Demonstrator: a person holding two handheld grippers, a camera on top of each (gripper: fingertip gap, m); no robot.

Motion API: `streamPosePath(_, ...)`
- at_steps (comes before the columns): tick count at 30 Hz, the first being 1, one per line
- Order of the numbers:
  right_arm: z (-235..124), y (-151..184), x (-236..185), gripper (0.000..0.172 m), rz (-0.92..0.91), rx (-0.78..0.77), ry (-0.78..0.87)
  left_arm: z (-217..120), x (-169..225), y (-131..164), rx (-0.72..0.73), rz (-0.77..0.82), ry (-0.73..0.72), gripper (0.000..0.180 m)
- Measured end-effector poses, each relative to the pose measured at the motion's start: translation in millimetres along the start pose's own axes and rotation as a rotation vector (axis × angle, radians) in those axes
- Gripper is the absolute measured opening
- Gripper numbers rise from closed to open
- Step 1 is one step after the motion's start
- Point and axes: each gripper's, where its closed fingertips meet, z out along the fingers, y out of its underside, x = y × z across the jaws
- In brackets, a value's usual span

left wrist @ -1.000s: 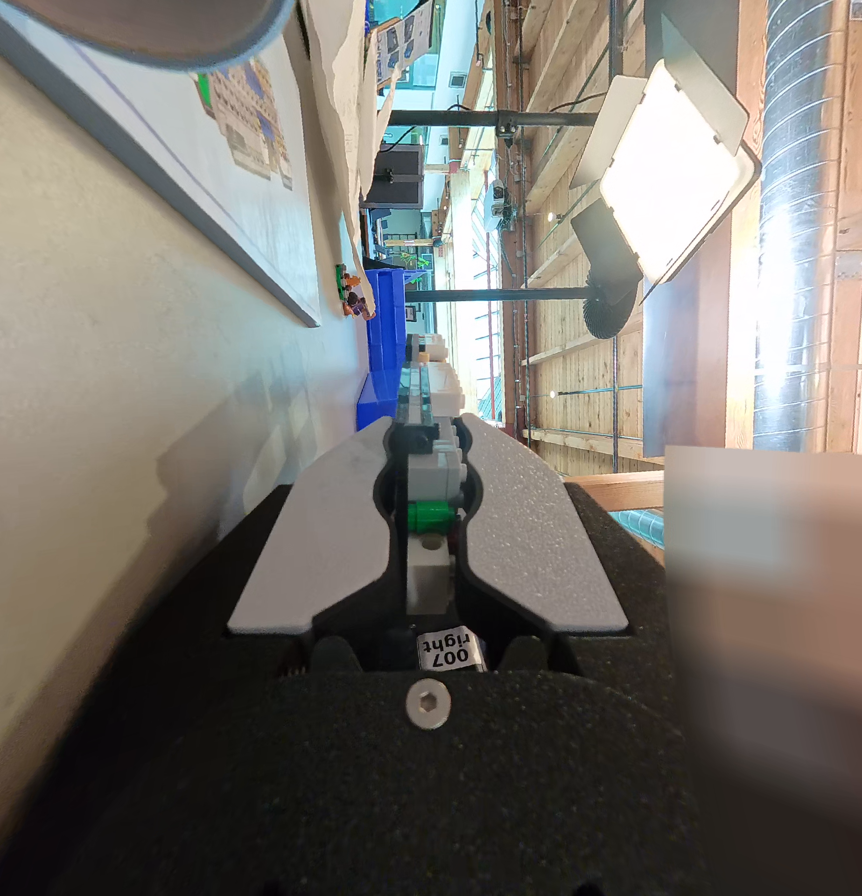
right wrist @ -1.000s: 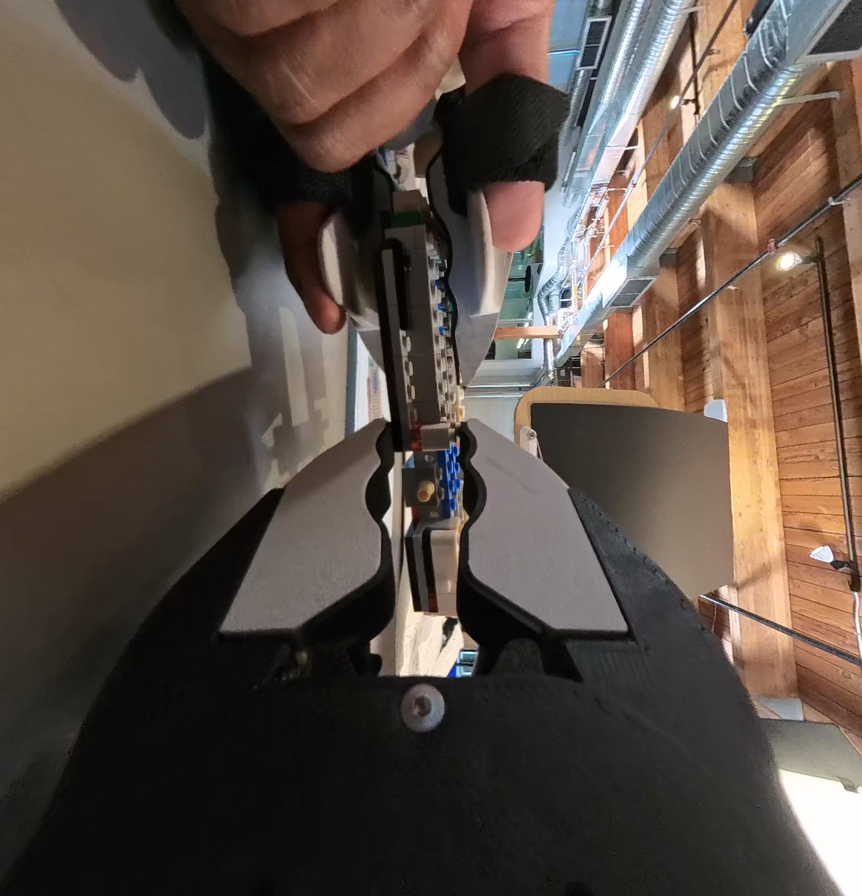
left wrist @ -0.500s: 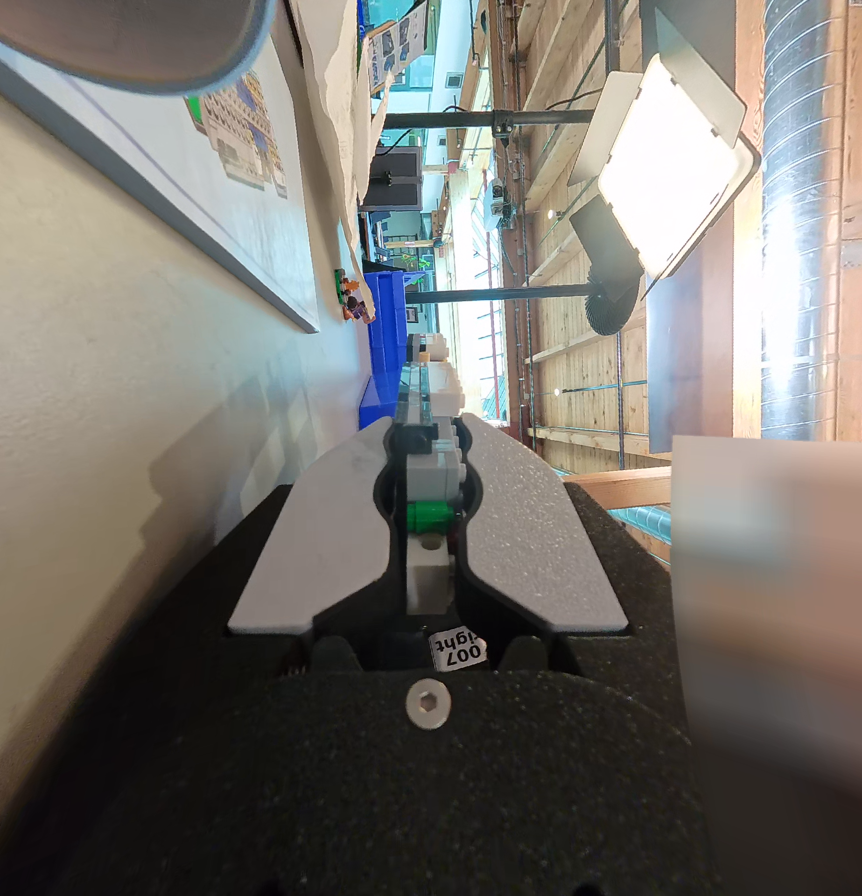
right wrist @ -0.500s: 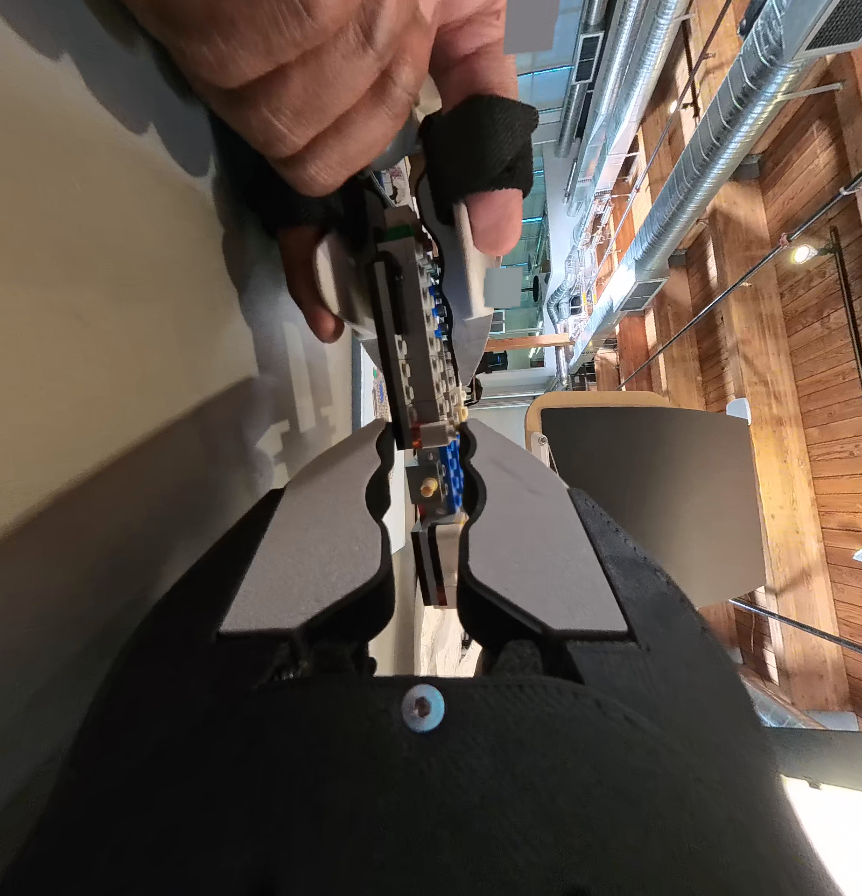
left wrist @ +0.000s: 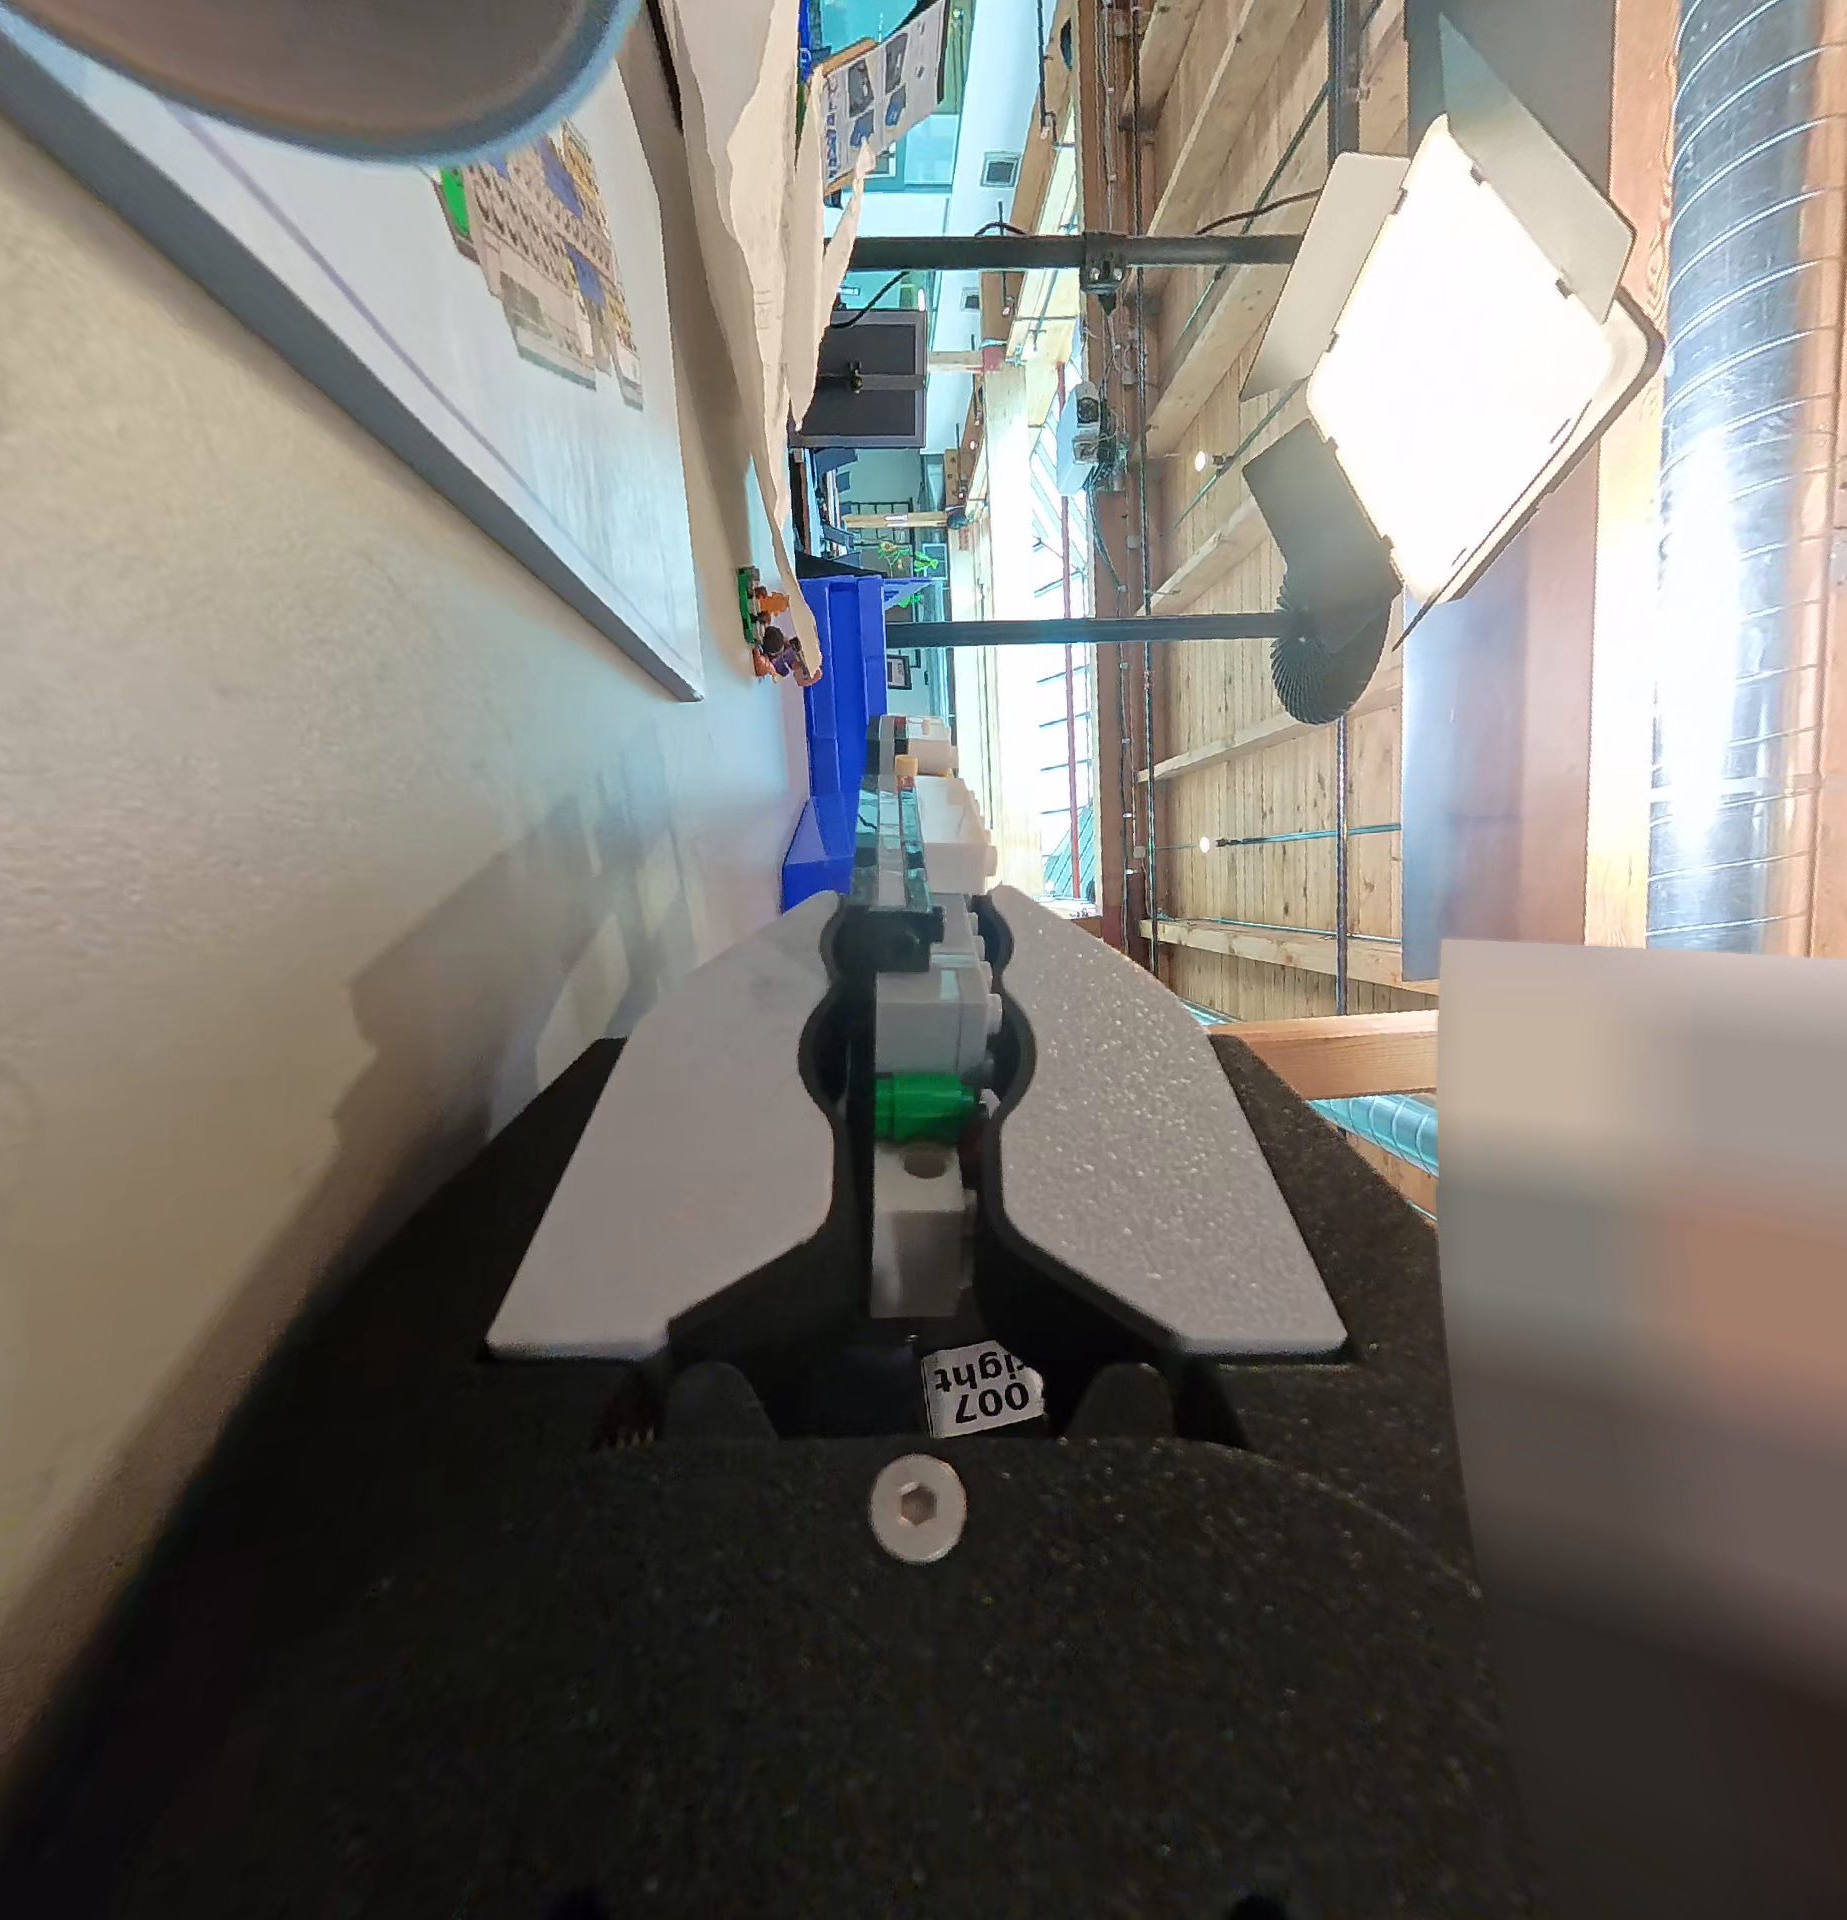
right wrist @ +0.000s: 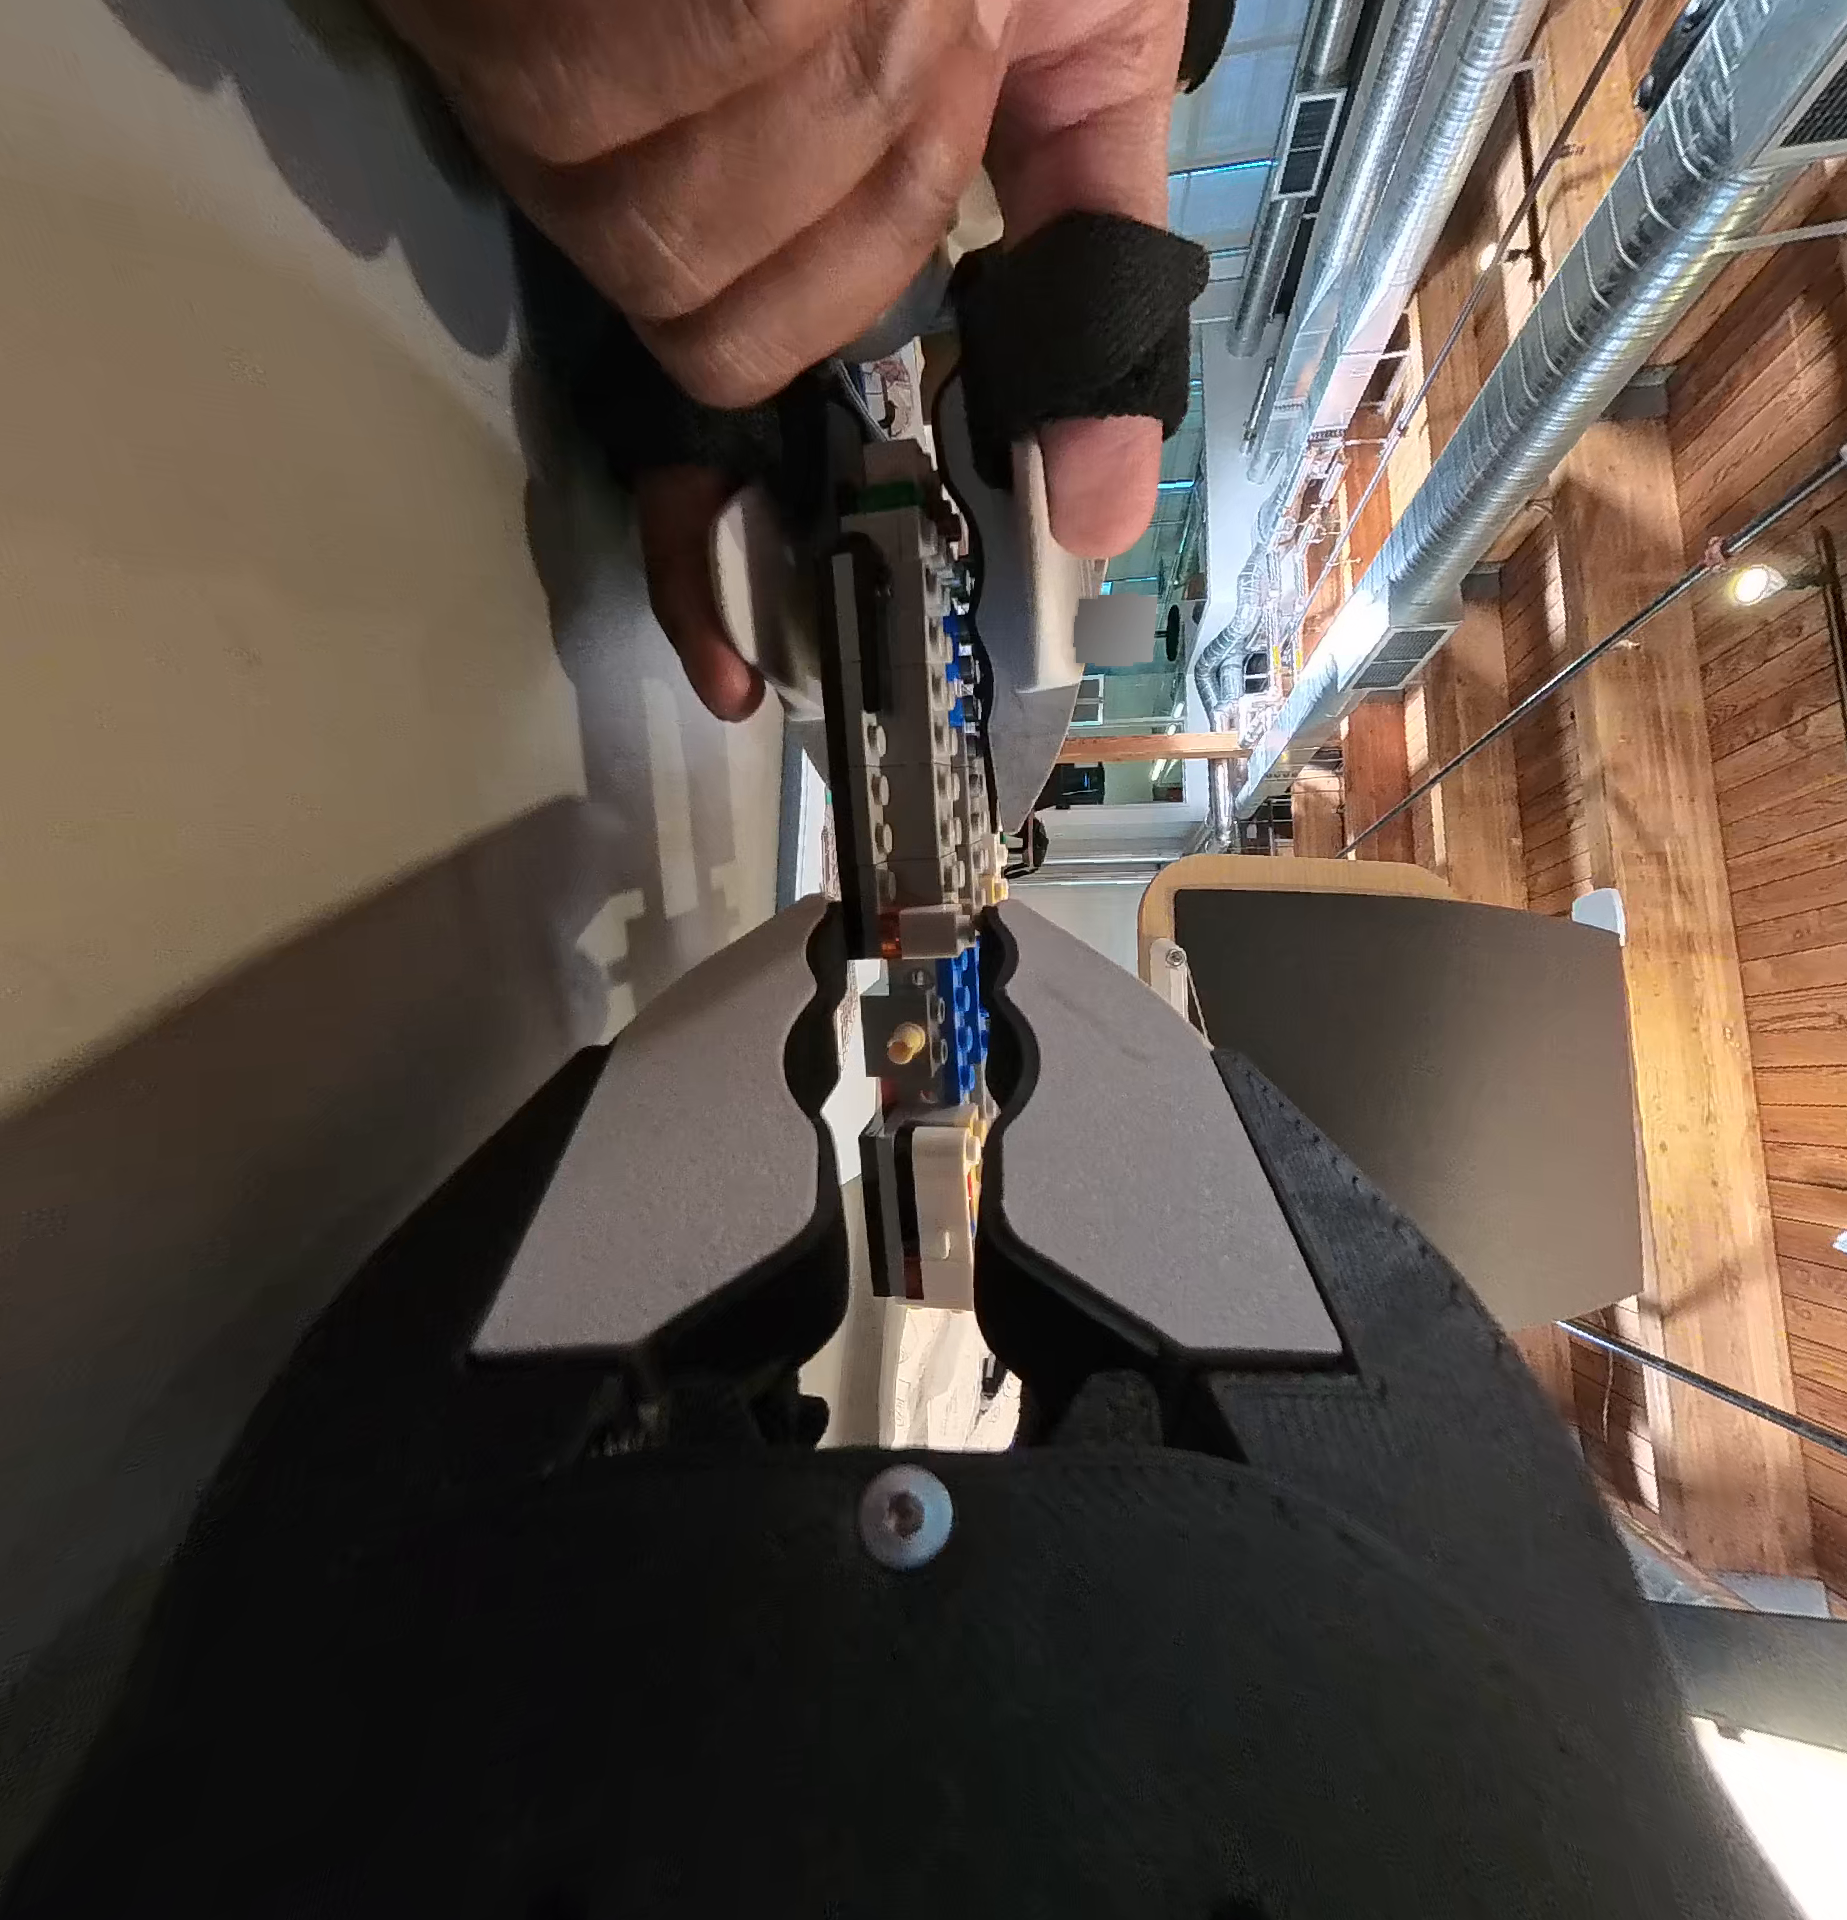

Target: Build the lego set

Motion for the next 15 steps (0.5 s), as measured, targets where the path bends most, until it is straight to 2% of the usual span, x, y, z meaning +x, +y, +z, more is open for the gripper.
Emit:
streamPosePath(7, 0, 2, 7, 0.024, -0.004, -0.015, 0.038, 2, 6, 2, -0.034, 0.053, 0.009, 0.021)
streamPosePath(11, 1, 9, 10, 0.024, -0.002, -0.045, 0.054, 9, 10, 19, -0.146, 0.079, 0.021, 0.029)
streamPosePath(15, 0, 11, 10, 0.022, -0.025, -0.051, 0.062, 9, 9, 20, -0.144, 0.066, 0.030, 0.029)
